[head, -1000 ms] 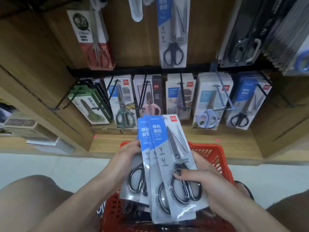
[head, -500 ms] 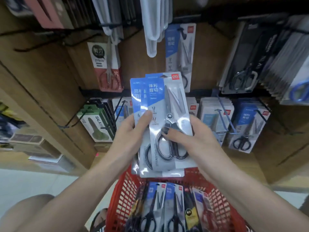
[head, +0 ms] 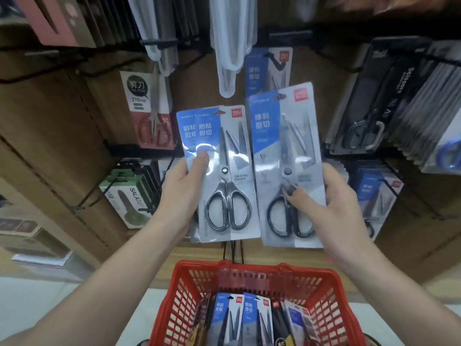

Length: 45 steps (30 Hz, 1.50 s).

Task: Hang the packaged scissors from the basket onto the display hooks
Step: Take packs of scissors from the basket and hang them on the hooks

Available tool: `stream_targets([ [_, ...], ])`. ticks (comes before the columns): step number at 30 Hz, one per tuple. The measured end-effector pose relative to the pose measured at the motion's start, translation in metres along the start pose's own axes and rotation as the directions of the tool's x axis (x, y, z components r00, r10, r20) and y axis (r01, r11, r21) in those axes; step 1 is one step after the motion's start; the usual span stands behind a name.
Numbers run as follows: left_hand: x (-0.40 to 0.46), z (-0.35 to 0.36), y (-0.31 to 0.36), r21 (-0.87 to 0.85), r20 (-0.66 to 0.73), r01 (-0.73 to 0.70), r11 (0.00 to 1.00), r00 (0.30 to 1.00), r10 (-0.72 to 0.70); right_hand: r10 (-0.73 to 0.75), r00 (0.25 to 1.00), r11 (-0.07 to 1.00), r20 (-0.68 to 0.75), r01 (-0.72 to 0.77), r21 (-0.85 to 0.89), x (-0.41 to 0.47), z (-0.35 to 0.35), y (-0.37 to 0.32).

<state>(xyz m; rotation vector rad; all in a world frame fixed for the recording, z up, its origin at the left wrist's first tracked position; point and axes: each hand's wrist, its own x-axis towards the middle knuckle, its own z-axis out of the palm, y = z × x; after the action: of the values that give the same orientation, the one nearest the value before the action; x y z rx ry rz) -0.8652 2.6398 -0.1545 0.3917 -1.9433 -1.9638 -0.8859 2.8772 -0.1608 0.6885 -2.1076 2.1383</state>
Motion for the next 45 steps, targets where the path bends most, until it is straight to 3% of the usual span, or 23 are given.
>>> stream_targets([
  [7,0.014,-0.005,-0.004,-0.002,-0.025,-0.008,1.0,1.0,0.008,-0.128,0.991,0.992,-0.031,0.128,-0.011,-0.004,-0.004,-0.008],
  [22,0.025,-0.012,-0.014,-0.017,-0.03,-0.038,0.999,0.999,0.037,-0.1,0.995,0.989,0.016,0.098,0.109,0.012,0.006,-0.01],
  [26,0.025,-0.012,-0.015,-0.006,-0.039,-0.038,0.999,0.999,0.038,-0.023,0.999,0.995,0.028,0.02,0.096,0.028,0.012,-0.002],
  [30,0.027,-0.013,-0.019,0.081,-0.081,-0.068,0.994,0.994,0.074,0.048,0.998,0.997,-0.045,-0.046,0.056,0.053,0.011,0.005],
  [36,0.03,-0.01,-0.022,0.127,-0.09,-0.04,0.991,0.995,0.052,0.265,0.952,0.964,-0.153,-0.258,0.061,0.112,0.009,0.034],
  [42,0.029,-0.007,-0.029,0.242,-0.118,-0.023,0.97,0.992,0.053,0.291,0.936,0.95,-0.195,-0.308,-0.059,0.151,0.015,0.057],
  [45,0.027,-0.008,-0.03,0.181,-0.094,-0.011,0.983,0.995,0.028,0.287,0.941,0.943,-0.177,-0.31,-0.119,0.157,0.019,0.061],
])
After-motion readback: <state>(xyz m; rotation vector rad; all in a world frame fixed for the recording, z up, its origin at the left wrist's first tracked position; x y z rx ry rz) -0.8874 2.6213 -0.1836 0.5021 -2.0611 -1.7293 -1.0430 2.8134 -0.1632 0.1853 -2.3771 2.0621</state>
